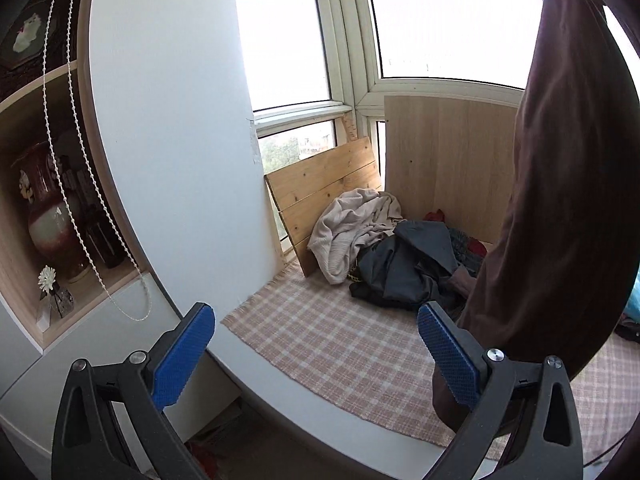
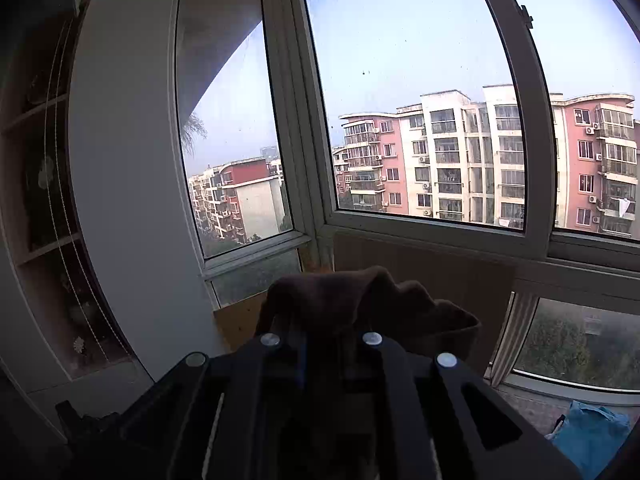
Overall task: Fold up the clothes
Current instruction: 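Carry the brown jacket with the right gripper and lower it onto the cloth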
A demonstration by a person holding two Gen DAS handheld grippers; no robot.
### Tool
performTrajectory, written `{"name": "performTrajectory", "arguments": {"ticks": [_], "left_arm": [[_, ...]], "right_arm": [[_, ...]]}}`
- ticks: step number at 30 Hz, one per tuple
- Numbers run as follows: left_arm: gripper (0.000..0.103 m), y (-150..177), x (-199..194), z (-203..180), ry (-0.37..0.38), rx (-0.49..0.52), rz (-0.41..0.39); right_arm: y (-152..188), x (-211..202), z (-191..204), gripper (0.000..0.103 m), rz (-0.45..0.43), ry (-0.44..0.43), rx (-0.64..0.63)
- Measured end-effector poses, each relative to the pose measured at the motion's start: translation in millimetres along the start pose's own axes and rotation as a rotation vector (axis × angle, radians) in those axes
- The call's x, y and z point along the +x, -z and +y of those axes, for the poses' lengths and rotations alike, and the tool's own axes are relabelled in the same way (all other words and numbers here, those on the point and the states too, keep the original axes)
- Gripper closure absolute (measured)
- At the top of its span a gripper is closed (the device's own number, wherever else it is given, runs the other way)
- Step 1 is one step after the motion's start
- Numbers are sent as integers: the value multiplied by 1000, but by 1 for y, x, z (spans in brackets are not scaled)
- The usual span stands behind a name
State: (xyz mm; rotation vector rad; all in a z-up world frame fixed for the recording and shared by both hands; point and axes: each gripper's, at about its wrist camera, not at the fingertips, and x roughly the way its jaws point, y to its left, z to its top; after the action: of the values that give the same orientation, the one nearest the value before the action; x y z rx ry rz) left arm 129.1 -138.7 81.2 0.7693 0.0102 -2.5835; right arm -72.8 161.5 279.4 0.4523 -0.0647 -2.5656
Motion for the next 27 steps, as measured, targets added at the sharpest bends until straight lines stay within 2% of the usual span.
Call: {"name": "performTrajectory", "arguments": {"ticks": [5,8,11,14,22,27], "left_arm": [[1,11,-1,-21,31,23,22],[1,21,4,-32,48,43,51],[1,27,9,-43,58,68,71],[1,31,11,-49,68,87,81],[1,38,23,-46,69,105,114],[1,38,32,-41,72,104,125]], "right_arm": [[127,39,-34,93,264,58,105],[195,81,-46,93,419,78,172],[250,107,-57,93,510,121,175],[274,118,-62,93,551,109,230],[254,136,-52,93,541,146,169],[263,159,-52,93,575,166,152]]}}
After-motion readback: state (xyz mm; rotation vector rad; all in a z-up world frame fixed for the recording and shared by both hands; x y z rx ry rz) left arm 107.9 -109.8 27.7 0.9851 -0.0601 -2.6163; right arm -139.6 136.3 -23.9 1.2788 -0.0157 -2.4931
